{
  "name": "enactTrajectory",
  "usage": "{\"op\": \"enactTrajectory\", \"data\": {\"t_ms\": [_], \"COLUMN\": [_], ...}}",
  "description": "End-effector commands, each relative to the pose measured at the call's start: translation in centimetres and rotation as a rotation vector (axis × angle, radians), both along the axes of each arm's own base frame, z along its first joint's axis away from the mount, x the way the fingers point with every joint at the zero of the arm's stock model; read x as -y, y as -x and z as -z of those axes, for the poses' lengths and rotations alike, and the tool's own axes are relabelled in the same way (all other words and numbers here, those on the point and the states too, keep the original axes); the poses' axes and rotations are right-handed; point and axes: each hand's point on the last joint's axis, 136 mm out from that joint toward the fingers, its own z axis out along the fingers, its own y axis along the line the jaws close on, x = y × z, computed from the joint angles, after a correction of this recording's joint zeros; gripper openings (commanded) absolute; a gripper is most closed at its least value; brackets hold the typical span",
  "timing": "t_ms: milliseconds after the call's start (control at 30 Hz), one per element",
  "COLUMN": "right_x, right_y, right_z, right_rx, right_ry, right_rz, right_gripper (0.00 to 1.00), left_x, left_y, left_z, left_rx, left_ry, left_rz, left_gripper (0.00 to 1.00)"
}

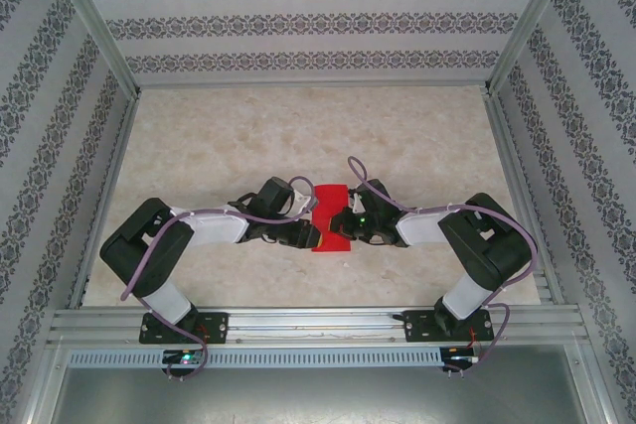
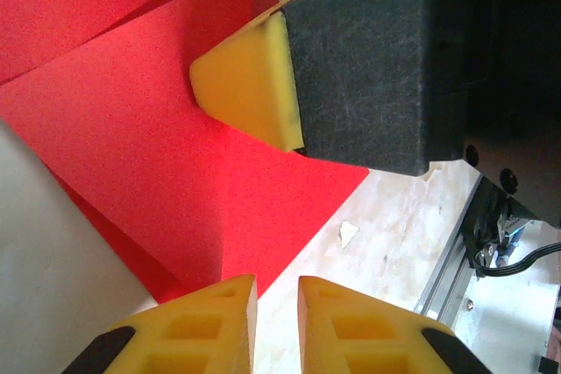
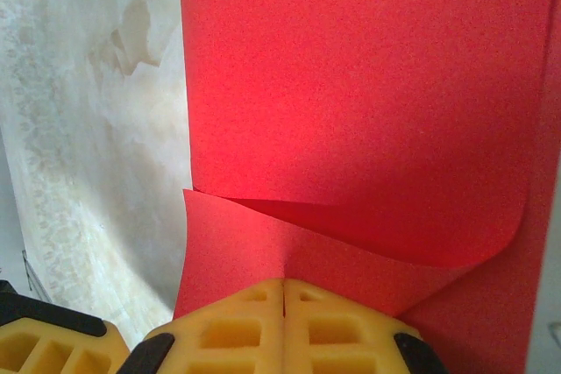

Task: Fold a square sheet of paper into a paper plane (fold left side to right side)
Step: Fold the triangle a second time at the center of the table.

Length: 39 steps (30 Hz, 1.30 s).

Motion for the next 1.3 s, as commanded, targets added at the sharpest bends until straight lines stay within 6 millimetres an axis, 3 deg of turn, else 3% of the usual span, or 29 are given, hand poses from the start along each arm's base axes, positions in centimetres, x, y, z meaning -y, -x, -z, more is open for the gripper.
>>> {"op": "enactTrajectory", "data": {"t_ms": [0, 367, 767, 1267], "right_x": [0.9, 0.9, 0.8, -0.6], "right_y": [1.8, 1.9, 1.9, 0.7], "right_z": [2.5, 2.7, 2.6, 0.4], "right_rx": [-0.083, -0.091, -0.093, -0.050], "right_ry": [0.065, 0.068, 0.066, 0.013], "right_rz": [-0.003, -0.009, -0.013, -0.041], "right_gripper": [0.00, 0.00, 0.00, 0.00], "left_x": [1.1, 0.0, -0.6, -1.1], "left_y": [-0.6, -0.5, -0.4, 0.7], "left_z": [-0.7, 1.9, 2.8, 3.6], "left_rx": [0.017, -0.003, 0.000, -0.032], "left_ry": [0.036, -0.056, -0.095, -0.105], "left_rz": [0.021, 0.008, -0.002, 0.025], "left_gripper": [0.18, 0.16, 0.14, 0.13]}}
